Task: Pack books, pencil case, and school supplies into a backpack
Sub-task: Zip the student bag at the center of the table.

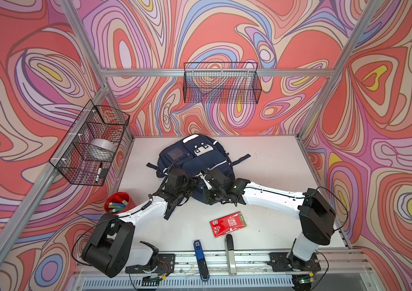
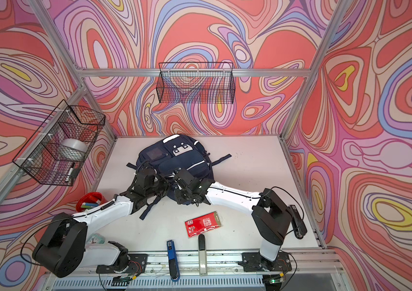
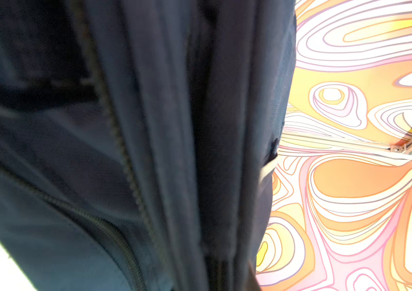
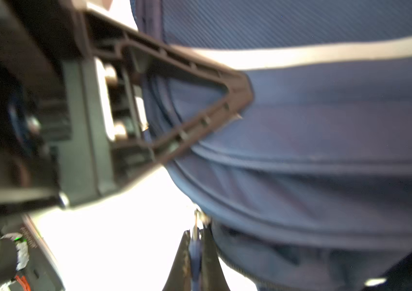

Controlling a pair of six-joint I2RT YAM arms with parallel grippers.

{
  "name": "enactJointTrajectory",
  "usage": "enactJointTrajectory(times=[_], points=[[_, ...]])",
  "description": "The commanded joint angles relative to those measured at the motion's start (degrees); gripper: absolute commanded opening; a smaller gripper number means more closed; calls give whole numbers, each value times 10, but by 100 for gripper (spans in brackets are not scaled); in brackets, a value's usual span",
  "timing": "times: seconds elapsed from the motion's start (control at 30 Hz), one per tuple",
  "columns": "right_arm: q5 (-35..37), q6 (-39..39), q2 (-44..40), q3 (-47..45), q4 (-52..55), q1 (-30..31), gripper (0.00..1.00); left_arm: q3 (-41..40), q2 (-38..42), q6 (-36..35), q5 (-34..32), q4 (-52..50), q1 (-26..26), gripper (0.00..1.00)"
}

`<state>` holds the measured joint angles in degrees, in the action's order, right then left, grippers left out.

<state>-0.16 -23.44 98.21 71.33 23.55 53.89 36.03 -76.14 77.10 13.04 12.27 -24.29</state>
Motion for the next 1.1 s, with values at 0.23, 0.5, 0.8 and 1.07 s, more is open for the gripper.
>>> enactJointTrajectory(times=[0.23,0.5,0.8,1.07], points=[[24,-5,-156,-144,37,-104,0,10,34,-16,-10,-25,51,0],[2,28,-163,-197,-1,-181,0,18,58,-19,3,-42,58,0],[7,44,-113,-212,-63,-254,0,4,65,-7,14,-36,58,0],[-39,96,-70,-141,-68,-269,0,1,77,-25,23,-61,77,0]])
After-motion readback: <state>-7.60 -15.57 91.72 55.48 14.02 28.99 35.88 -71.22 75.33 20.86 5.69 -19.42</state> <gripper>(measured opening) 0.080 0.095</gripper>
